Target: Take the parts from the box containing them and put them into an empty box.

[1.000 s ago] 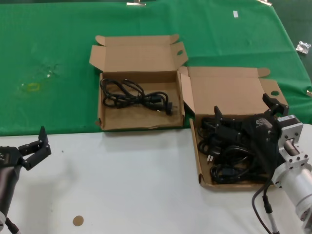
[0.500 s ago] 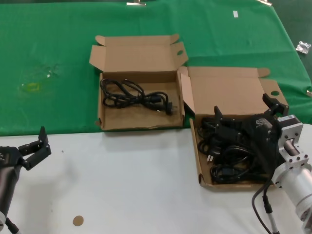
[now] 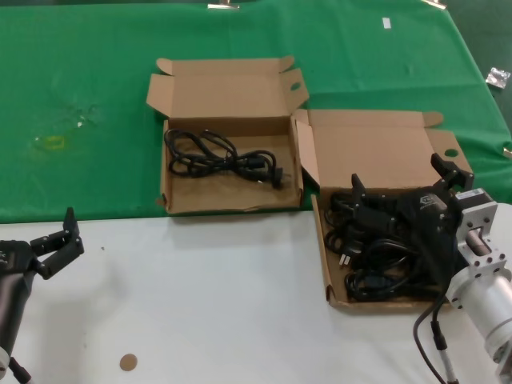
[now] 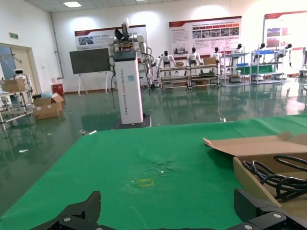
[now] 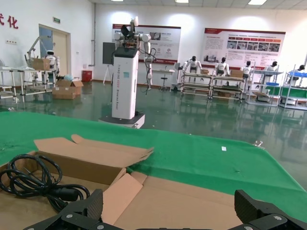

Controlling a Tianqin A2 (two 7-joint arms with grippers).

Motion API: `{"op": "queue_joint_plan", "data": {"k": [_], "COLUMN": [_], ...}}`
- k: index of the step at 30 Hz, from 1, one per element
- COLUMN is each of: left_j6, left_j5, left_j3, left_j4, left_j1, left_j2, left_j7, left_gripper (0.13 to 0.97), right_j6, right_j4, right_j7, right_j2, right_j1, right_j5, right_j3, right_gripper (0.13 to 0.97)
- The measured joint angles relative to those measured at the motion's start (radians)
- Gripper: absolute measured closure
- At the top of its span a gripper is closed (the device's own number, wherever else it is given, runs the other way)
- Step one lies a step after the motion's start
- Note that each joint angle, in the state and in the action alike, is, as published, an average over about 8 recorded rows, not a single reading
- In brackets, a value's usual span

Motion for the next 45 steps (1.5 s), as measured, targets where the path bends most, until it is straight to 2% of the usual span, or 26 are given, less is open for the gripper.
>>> {"op": "queue_joint_plan", "data": {"k": [45], "left_j6": [0.000], "left_j5": [0.000], "left_j3": [0.000], "left_j4": [0.000], "left_j1": [0.000], "left_j2": [0.000], "left_j7": [0.000], "left_gripper": [0.132], "right_j6": [0.000], "right_j4": [0.000], "right_j7": [0.000], "right_j2": [0.000], "right_j1": [0.000], "right_j5": [0.000], "right_j3": [0.000], "right_gripper": [0.129]}}
